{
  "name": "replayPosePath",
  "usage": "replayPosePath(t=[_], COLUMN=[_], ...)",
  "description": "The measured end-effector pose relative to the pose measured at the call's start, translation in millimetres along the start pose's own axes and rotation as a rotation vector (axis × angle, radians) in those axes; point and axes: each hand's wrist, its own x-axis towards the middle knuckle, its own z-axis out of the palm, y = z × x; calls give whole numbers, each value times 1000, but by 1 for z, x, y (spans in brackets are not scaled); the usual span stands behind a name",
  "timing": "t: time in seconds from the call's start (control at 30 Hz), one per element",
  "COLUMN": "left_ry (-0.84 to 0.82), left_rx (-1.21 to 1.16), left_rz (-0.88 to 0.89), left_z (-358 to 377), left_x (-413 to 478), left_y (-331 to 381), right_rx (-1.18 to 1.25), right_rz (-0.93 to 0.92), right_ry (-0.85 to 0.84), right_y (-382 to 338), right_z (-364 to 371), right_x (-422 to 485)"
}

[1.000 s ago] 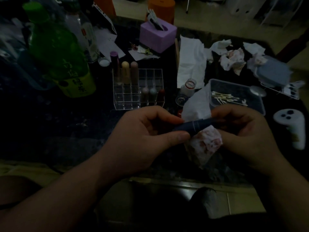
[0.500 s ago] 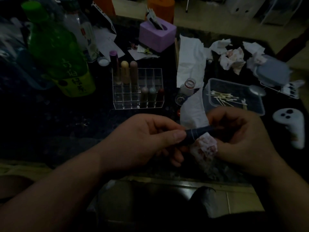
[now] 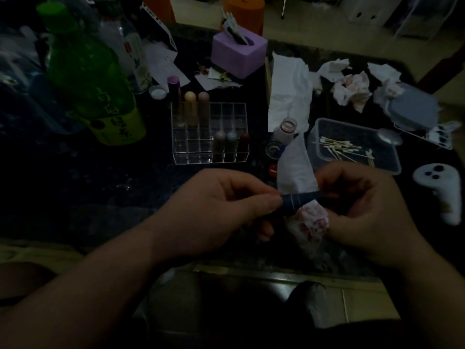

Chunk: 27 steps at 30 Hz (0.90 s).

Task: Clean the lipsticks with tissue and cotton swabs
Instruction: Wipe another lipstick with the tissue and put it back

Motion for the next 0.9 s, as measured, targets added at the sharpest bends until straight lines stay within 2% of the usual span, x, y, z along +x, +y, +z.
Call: replayPosePath(t=[0.13,0.17,0.23,0.3,0.37,0.43,0.57,0.6,0.67,0.73,0.77,0.83,0.9], left_ry=[186,216,189,15,-95,-30,188,200,106,-69,-90,-11,136], left_rx=[414,484,412,156,105,184,537,541,284,0,-29,39,251], left_rz=[415,471,398,158,70,126,415,427,246,35,9,69,237], left_z=[5,6,6,5,3,3,3,3,3,4,3,3,2], left_x=[-3,-4,-4,-4,-3,-1,0,0,-2,-1,-1,0,0], left_y=[-8,-11,-11,-2,1,0,-7,-8,-3,4,3,1,-3], right_rx=[18,16,3,-3,-19,-46,-48,-46,-84,-91,-80,-82,-96], right_rz=[1,6,19,19,6,-16,-24,-21,-8,9,16,22,9], right_ry=[18,20,19,22,12,13,20,24,39,48,45,39,43], right_y=[-1,-1,-2,-2,-2,-1,-3,-3,-1,1,2,3,2], right_z=[1,0,1,1,2,0,-2,-3,-4,-5,-5,-5,-6], right_x=[0,0,1,1,1,0,1,2,2,1,0,0,1])
